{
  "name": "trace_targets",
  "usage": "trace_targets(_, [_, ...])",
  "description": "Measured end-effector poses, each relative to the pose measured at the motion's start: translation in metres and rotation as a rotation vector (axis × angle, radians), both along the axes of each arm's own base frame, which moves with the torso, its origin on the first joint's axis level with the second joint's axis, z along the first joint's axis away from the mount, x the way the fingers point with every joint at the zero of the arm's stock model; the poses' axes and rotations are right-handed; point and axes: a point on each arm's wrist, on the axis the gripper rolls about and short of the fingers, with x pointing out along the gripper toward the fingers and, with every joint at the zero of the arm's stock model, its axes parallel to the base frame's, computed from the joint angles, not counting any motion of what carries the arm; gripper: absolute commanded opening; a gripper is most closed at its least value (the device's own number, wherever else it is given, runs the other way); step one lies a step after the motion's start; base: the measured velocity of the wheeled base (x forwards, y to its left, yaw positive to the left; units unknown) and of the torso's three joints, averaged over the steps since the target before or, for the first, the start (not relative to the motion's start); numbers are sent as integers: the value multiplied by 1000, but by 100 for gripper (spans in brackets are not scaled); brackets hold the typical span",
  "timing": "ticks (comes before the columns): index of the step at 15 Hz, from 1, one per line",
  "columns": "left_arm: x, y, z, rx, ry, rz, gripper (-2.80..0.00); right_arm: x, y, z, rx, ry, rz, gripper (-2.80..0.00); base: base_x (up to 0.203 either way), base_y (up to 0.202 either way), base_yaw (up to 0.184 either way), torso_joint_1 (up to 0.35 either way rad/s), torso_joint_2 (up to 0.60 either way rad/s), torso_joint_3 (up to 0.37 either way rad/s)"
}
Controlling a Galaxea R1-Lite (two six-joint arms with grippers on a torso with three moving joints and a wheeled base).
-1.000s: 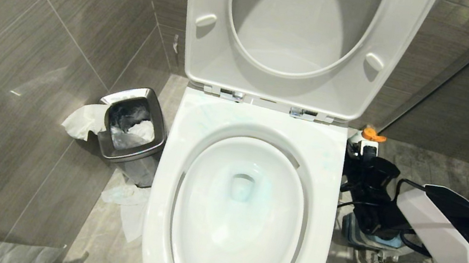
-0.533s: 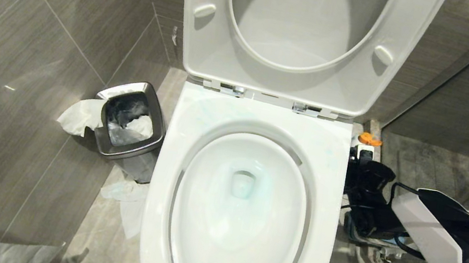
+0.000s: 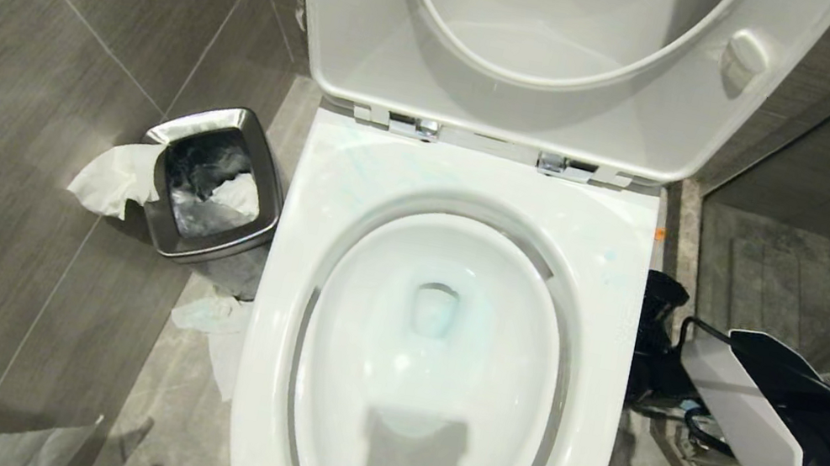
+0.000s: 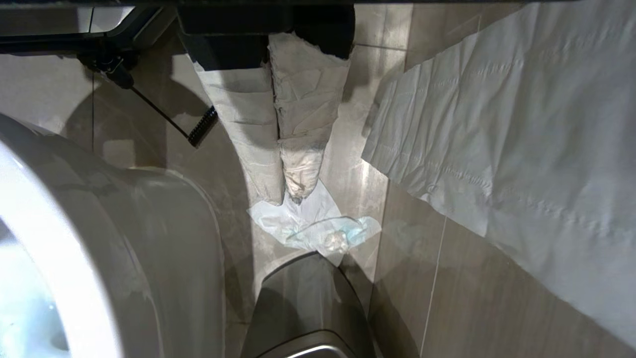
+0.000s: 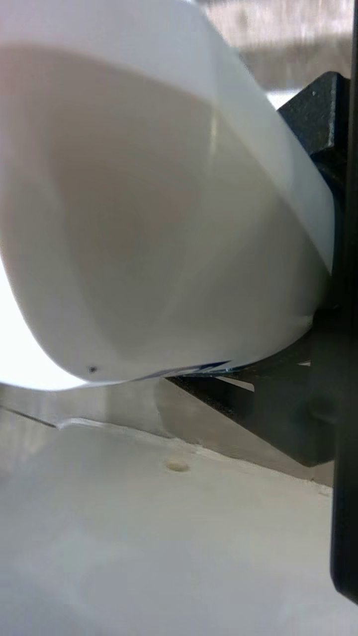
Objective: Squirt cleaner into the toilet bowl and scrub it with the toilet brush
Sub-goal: Place the cleaning agent on the floor
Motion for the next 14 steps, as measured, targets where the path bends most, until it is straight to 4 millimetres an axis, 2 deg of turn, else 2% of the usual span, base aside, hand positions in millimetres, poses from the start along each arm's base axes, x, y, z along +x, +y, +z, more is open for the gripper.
trace_targets(14, [0,0,0,-7,0,0,-280,4,2,7,-6,5,9,-280,0,0,0,0,2,-12])
